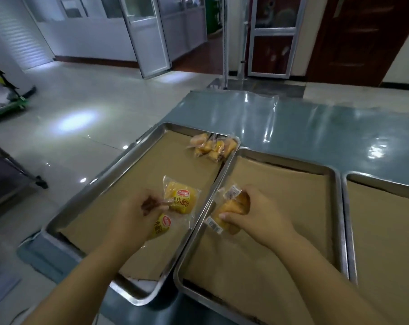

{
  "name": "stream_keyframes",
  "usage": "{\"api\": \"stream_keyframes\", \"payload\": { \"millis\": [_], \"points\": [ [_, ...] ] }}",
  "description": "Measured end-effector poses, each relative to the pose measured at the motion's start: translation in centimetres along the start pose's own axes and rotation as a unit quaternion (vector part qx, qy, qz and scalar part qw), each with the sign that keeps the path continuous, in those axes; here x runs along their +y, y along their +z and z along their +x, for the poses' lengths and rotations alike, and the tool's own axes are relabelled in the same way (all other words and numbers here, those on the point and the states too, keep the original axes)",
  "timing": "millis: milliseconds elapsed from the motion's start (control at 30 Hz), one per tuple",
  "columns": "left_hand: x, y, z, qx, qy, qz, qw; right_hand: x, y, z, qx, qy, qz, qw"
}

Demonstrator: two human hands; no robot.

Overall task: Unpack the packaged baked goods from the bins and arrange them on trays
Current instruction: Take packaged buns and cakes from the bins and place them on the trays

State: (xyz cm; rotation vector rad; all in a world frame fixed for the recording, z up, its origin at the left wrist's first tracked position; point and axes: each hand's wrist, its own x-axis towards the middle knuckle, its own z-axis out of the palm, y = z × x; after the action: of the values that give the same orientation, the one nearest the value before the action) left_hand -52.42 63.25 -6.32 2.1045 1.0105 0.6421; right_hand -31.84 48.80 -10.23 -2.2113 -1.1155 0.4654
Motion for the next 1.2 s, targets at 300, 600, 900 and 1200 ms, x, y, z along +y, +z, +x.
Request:
{"api": "stream_keyframes", "payload": {
  "millis": [300, 600, 900, 1200],
  "points": [
    [-7.1, -0.9, 7.1, -0.030, -0.050, -0.040, 0.998, -3.1, 4.2, 5.9, -0.026, 0.072, 0.017, 0.997],
    [-14.6, -3.6, 19.5, -0.103, 0.001, -0.017, 0.995, -8.4, 9.5, 14.6, 0.022, 0.163, 0.050, 0.985],
    [-17.0, -2.4, 31.9, -0.089, 0.033, -0.055, 0.994, -12.2, 12.3, 26.9, 0.129, 0.199, 0.003, 0.971],
    [-16.6, 3.4, 41.3, -0.008, 0.038, -0.082, 0.996, -11.2, 13.5, 38.1, 0.152, 0.261, -0.008, 0.953]
  ]
}}
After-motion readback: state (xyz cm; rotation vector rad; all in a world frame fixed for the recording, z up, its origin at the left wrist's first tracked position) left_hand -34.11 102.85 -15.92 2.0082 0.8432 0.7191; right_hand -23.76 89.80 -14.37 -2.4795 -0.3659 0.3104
